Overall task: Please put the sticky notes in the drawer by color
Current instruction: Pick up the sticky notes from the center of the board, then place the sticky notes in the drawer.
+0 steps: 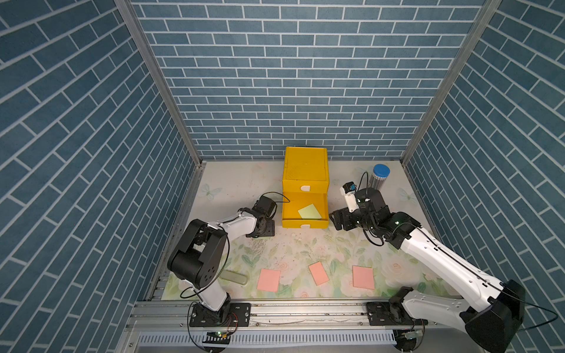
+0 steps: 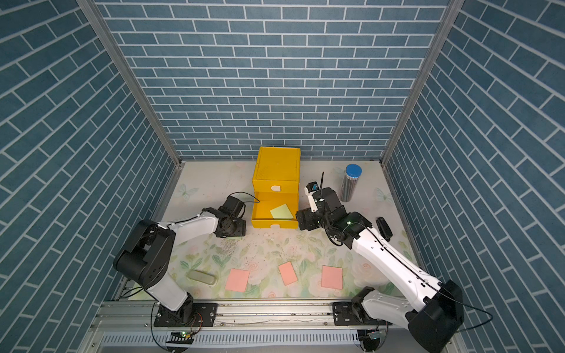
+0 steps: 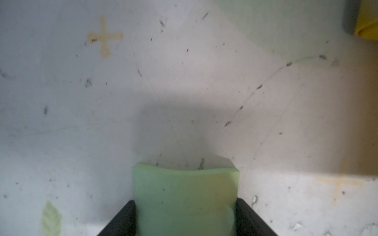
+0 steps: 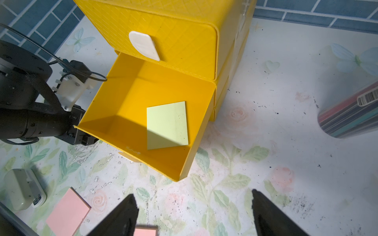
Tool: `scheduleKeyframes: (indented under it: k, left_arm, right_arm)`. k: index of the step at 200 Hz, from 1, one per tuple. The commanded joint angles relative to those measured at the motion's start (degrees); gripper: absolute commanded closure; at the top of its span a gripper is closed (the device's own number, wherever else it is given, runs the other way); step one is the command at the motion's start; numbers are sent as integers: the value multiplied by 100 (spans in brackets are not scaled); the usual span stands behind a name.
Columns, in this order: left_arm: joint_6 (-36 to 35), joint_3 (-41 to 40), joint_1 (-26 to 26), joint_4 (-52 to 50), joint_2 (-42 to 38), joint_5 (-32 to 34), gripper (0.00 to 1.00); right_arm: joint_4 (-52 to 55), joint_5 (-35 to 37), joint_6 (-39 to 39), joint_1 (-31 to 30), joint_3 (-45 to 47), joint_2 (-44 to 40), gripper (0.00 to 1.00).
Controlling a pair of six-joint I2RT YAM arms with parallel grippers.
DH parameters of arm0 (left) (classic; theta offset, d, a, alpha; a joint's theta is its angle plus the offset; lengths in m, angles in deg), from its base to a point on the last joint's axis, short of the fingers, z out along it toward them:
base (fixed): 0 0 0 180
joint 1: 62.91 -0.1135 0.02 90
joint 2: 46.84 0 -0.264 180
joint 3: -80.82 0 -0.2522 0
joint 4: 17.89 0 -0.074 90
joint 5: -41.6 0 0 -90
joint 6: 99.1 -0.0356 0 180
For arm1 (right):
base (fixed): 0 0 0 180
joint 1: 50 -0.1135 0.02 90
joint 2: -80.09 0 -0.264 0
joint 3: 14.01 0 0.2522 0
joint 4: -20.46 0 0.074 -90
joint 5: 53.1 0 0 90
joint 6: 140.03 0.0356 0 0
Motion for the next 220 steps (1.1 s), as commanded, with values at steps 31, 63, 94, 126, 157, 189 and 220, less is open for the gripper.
scheduleKeyframes:
  k: [31,63,94,126,157,189,220]
  left_arm:
    - [11,237,-14,-760,-361,106,24]
    - [20,509,-14,-1018,-633,173,23]
    - [33,693,28,-1190,-919,150,23]
    - [89,973,192,-1432,-1326,181,23]
    - [137,1448,433,-1686,-1639,238,24]
    - [178,2123,859,-1933,-1606,339,24]
    - [208,2709,1299,-1974,-1307,399,24]
  right_arm:
    - [-47,36,-204,15,19,-33,11]
    - [-82,58,-215,24,72,0,11]
    - [-132,59,-215,33,146,36,11]
    - [-192,64,-215,51,214,56,11]
    - [-295,60,-198,93,318,90,11]
    - [-409,0,-180,134,479,158,11]
    - [-532,-6,-115,186,688,111,11]
